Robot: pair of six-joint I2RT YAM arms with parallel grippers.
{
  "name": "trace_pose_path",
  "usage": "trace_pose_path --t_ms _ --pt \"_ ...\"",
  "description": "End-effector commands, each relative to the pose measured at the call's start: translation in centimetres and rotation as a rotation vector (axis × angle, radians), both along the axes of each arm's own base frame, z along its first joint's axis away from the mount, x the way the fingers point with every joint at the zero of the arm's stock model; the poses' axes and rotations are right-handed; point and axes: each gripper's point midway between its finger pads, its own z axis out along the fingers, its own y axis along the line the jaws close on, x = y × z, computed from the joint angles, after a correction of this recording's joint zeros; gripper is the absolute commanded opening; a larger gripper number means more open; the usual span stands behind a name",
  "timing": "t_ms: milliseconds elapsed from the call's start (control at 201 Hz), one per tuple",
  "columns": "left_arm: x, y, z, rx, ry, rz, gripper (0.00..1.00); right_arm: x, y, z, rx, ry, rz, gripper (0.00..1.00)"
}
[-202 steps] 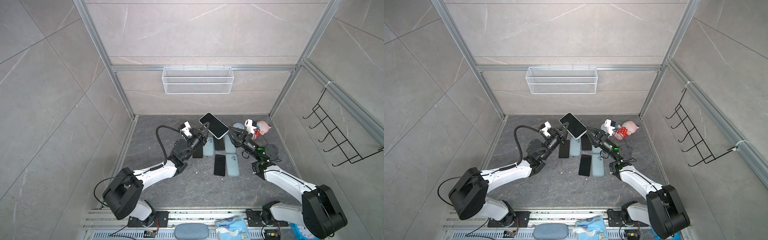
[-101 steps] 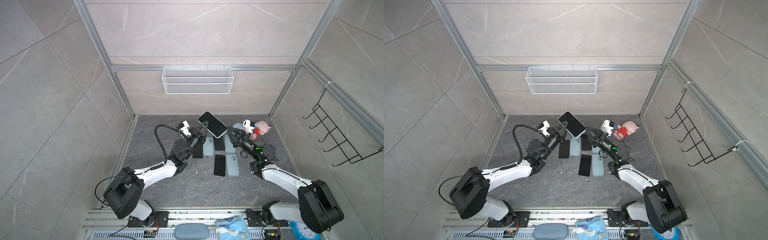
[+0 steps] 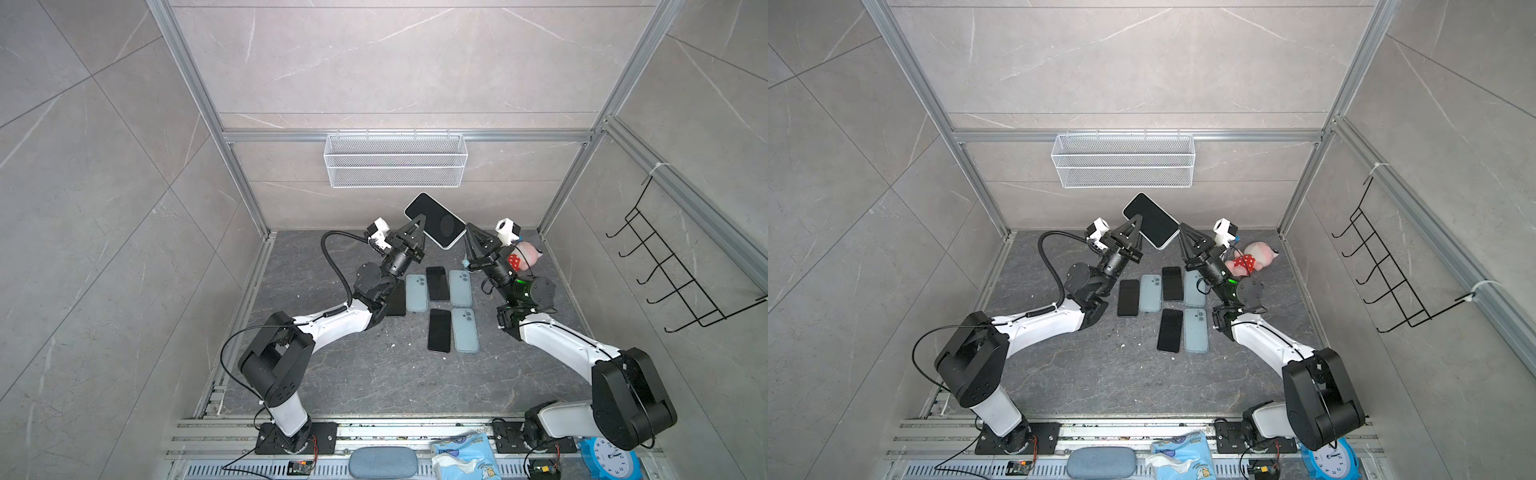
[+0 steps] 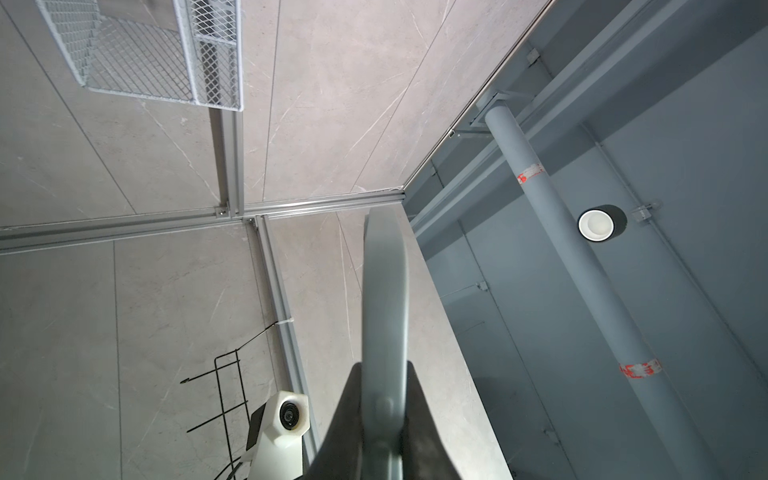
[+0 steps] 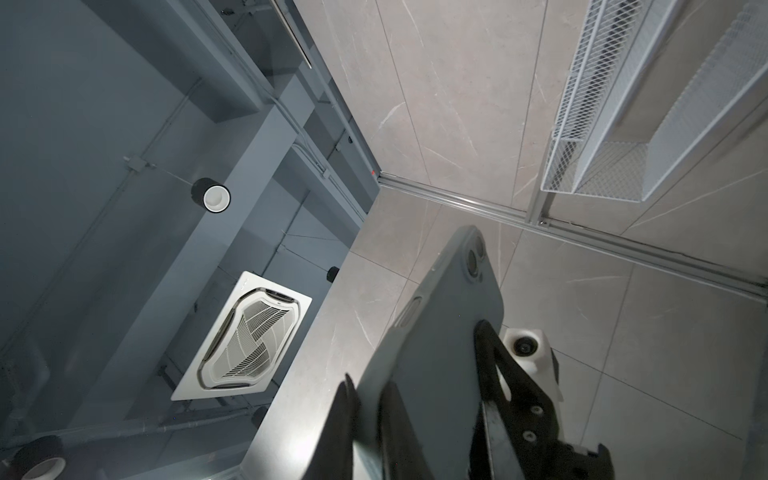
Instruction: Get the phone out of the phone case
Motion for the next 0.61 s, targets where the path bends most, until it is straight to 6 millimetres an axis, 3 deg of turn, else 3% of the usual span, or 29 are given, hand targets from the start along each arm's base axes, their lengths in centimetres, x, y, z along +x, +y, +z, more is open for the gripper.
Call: trace_pose_path --t_ms 0,329,478,603 --pt "-3.3 0.6 6.1 -0.131 -0.162 -0.081 0.00 -0.3 0.6 1.4 0.051 -0.022 0.048 0.00" --pt "-4.2 0.4 10.1 -0.172 -0.263 -0.085 0.00 0.7 0.5 4.2 0.136 -0.031 0.069 0.00" --pt "-4.6 0.0 11.4 -0.189 -0.299 -0.097 0.00 1.6 0.8 4.4 0.149 -0.020 0.082 0.00" --pt "-4.2 -0.3 10.8 -0.183 -0.284 -0.093 0.00 2.0 1.1 3.5 0.127 -0.008 0.079 0.00"
